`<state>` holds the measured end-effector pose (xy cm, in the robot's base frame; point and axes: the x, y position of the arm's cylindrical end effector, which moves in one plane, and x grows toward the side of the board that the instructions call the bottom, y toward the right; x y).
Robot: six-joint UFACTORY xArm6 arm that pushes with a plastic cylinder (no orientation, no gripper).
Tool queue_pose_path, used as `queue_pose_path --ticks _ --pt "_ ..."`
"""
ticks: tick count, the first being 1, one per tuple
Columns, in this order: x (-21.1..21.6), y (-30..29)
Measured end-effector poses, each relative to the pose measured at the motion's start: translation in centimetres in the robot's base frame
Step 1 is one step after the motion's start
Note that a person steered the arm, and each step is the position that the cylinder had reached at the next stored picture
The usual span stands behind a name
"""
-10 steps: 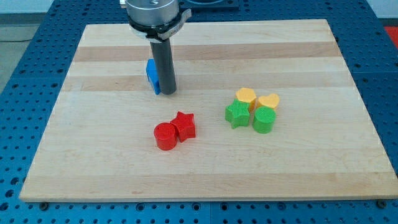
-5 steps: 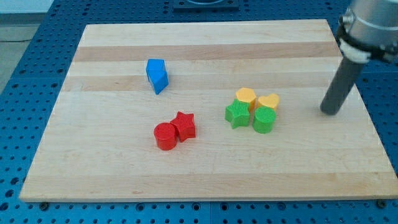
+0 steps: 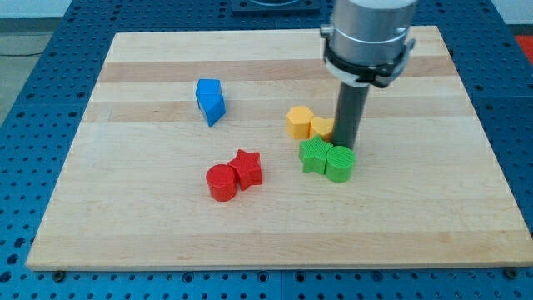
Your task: Move the yellow blocks to the right of the blue blocks
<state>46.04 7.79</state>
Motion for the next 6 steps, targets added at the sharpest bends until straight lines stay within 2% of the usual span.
queue_pose_path --ticks 3,6 --pt "-4.4 -2.5" --pt "-5.3 -11.5"
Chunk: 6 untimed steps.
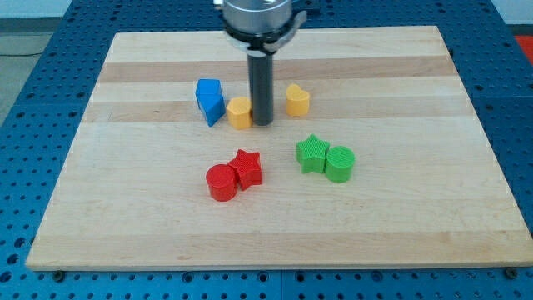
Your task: Move the yellow blocks to the right of the blue blocks
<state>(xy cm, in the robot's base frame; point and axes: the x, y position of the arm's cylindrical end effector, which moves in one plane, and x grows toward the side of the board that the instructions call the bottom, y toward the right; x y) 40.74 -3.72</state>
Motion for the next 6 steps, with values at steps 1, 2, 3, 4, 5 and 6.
queue_pose_path --ticks 1,2,3,4,5,6 --pt "0.0 -0.9" --pt "0.0 3.9" --pt "0.0 10.6" --pt "-0.5 12.8" --pt "-2.8 11.8" --pt "-2.5 9.2"
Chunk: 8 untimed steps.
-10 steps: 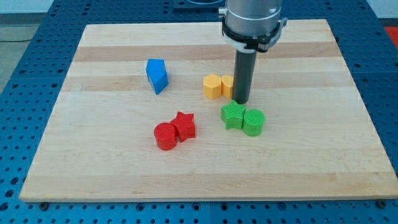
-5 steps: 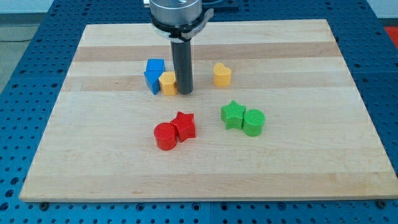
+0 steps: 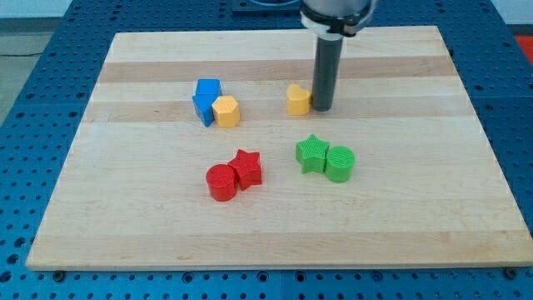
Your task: Move the yellow blocks to the right of the blue blocks
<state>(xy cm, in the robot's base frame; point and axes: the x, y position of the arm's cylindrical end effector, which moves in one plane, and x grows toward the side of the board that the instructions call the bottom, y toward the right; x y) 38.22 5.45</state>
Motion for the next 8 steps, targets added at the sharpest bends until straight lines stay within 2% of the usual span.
queue_pose_path --ticks 1,6,7,8 --pt "0.0 -3.4" --pt "-0.3 -9.6" --pt "-0.3 -9.3" --pt "0.1 -6.0"
